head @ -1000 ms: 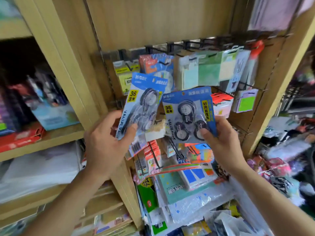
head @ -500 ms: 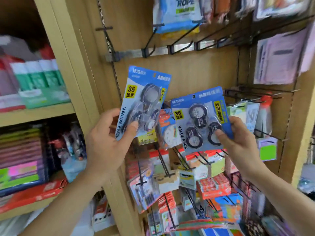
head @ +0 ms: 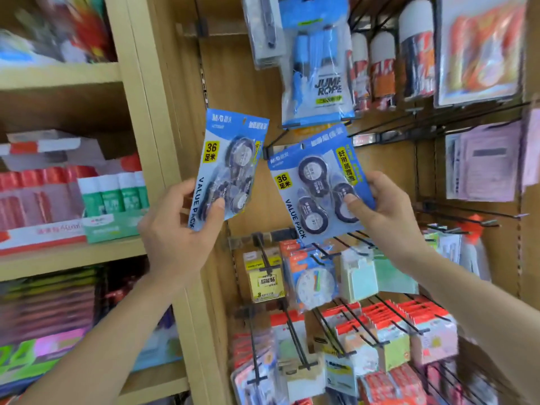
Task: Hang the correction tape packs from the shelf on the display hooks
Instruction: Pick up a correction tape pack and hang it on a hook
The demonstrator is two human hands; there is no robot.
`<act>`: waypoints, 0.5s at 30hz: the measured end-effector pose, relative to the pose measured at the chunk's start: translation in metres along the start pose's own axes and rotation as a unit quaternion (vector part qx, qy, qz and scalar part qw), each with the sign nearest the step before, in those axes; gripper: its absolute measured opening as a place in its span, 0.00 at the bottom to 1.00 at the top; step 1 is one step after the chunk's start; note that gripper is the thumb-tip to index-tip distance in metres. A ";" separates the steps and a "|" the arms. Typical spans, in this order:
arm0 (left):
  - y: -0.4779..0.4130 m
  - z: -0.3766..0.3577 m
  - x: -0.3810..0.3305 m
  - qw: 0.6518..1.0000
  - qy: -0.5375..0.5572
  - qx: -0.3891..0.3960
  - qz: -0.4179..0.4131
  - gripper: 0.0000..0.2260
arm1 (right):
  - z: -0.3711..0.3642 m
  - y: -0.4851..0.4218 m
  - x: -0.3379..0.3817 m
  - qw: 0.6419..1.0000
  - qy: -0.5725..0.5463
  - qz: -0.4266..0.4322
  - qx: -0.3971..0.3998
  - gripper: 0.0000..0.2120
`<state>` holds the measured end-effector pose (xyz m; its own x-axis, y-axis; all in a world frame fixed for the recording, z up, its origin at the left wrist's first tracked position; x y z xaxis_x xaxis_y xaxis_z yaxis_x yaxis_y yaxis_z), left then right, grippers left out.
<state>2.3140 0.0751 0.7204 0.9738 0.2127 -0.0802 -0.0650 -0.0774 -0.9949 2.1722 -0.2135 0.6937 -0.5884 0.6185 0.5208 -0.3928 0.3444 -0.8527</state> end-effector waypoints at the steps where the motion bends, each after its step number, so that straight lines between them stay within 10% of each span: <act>1: 0.001 -0.002 0.003 1.000 -0.015 -0.014 -0.020 0.15 | -0.005 -0.005 0.001 1.000 0.004 -0.003 0.006 0.15; 15: 0.003 -0.010 0.019 0.994 -0.062 -0.053 -0.072 0.11 | -0.036 -0.020 -0.047 0.995 -0.037 -0.087 -0.022 0.13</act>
<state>2.3343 0.0686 0.7161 0.9364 0.3476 0.0484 0.1021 -0.1379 -0.9852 2.2333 -0.2237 0.6848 -0.5654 0.4941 0.6604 -0.4628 0.4728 -0.7499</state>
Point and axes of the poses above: each hand's wrist, its own y-axis away from the middle knuckle, its own z-axis out of the back of the hand, x = y × z, the point moved 8 cm from there along -y, towards the middle knuckle, and after that the axes turned 2 degrees about x, right-handed, at the moved point
